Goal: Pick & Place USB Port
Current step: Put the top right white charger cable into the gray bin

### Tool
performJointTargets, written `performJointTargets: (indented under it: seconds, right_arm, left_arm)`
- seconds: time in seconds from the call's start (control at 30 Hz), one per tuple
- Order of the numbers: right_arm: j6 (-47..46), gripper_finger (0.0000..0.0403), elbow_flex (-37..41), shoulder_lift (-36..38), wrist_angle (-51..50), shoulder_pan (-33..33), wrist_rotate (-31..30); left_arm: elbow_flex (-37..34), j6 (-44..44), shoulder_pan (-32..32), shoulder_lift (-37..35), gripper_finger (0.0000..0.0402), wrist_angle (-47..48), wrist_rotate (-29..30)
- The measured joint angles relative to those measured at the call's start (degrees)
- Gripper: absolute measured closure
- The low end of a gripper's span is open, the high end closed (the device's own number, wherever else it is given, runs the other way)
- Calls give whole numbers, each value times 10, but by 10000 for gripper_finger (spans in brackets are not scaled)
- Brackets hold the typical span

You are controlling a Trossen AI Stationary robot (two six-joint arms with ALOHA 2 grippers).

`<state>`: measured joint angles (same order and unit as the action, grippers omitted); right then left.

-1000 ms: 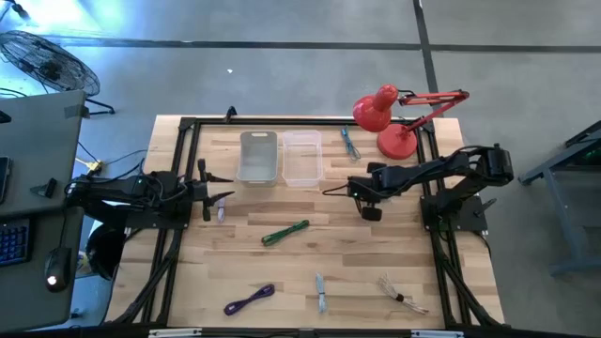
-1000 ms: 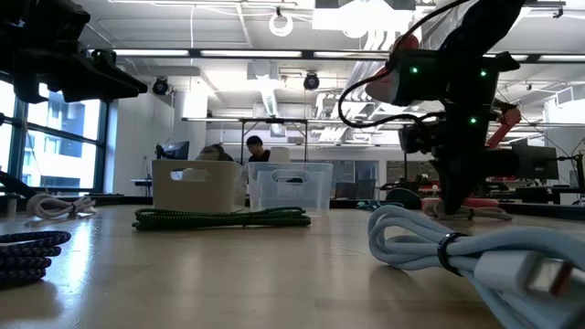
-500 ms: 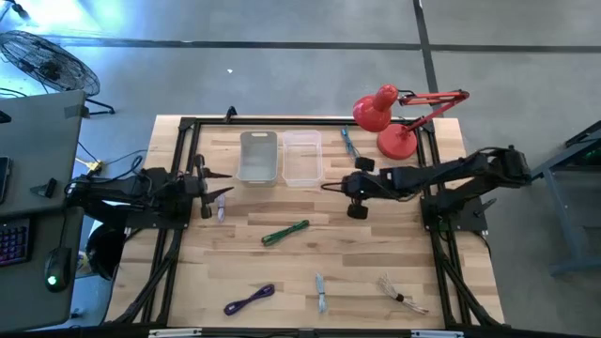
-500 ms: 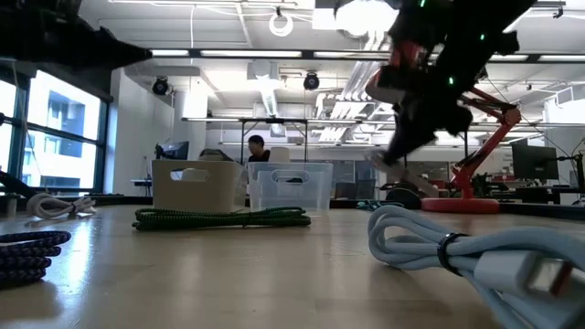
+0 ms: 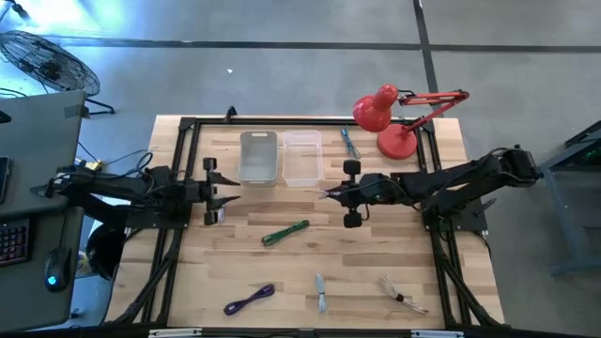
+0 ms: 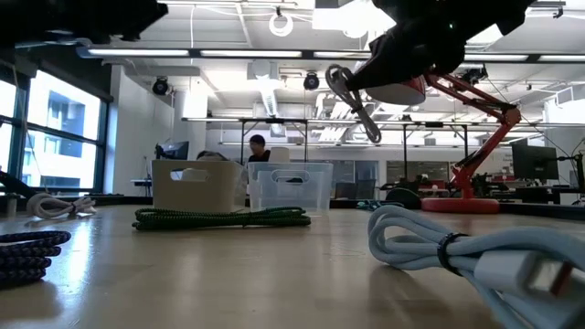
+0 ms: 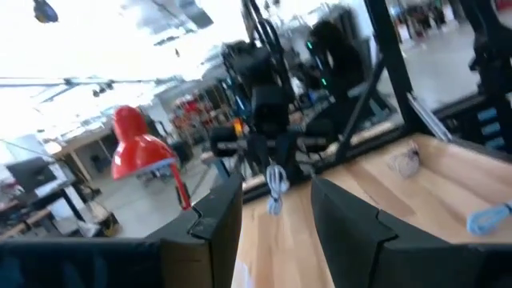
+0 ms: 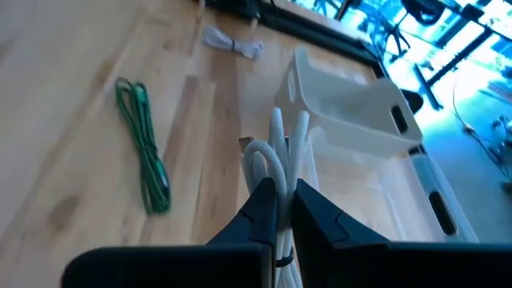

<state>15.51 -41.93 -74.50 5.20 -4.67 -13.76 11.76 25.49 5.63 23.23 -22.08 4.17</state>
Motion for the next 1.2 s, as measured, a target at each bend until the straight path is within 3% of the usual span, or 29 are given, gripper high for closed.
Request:
performJointTargets:
  seconds: [0.33,0.67,0.9,1.2]
  right_arm:
    - [15,392,0,0,7,-22,7]
    - [104,392,0,0,57,-64,2]
    - [181,392,-40,0,78,-82,6]
    - [217,392,-82,0,62,-83,10]
  left_arm:
    - [111,28,0,166,254,18,-7]
    - [226,28,0,255,254,89,-9]
    - [265,28,0,323,254,81,14]
    - [277,28,0,396,254,-26,16]
